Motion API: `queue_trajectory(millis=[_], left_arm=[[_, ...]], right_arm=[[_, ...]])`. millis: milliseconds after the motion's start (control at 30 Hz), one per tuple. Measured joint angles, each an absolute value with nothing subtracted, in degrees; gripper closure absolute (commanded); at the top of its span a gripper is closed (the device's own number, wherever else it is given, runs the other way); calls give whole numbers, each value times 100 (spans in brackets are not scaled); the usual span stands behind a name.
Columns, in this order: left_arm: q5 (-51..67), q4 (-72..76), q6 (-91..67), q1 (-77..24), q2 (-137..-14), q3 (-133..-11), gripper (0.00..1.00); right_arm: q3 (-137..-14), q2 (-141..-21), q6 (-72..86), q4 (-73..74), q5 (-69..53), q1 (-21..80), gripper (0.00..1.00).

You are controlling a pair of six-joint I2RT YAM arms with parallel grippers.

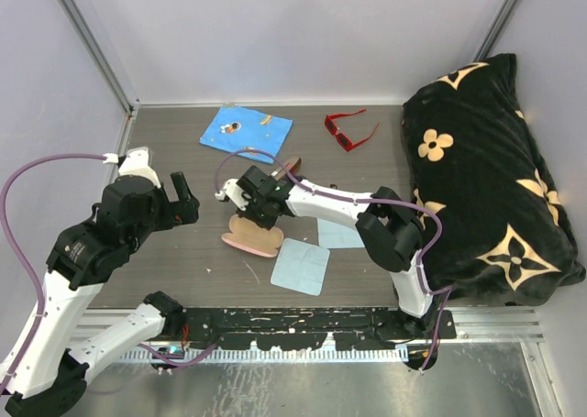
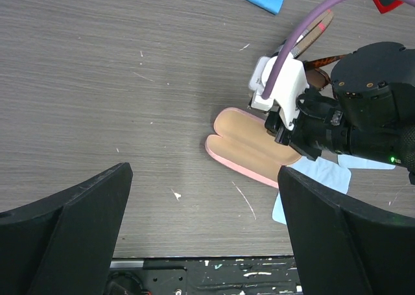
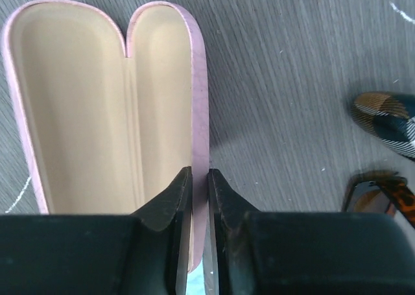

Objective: Organize the sunglasses
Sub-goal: Adjust the sunglasses case at the center of the board.

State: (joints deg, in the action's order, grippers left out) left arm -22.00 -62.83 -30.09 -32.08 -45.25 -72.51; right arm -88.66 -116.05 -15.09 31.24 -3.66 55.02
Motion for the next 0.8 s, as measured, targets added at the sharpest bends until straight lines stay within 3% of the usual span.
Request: queue_trajectory(millis=[233, 567, 667, 800], left_arm=[[-2182, -6283, -2910, -3208, -4525, -7251, 3], [-2182, -6287, -2875, -3208, -4512, -7264, 3], [-2185, -6289, -2858, -3208, -4491, -7266, 3], [-2189, -6296, -2801, -3208, -4471, -7288, 3]], right_arm=[[-9085, -11664, -2532, 3232, -191, 5498, 86], [-9557, -11946, -3944, 3481, -274, 5203, 80], [-9695, -11990, -4222, 3607, -333, 5131, 74], [-9819, -12001, -4370, 3656, -432, 5074, 58]])
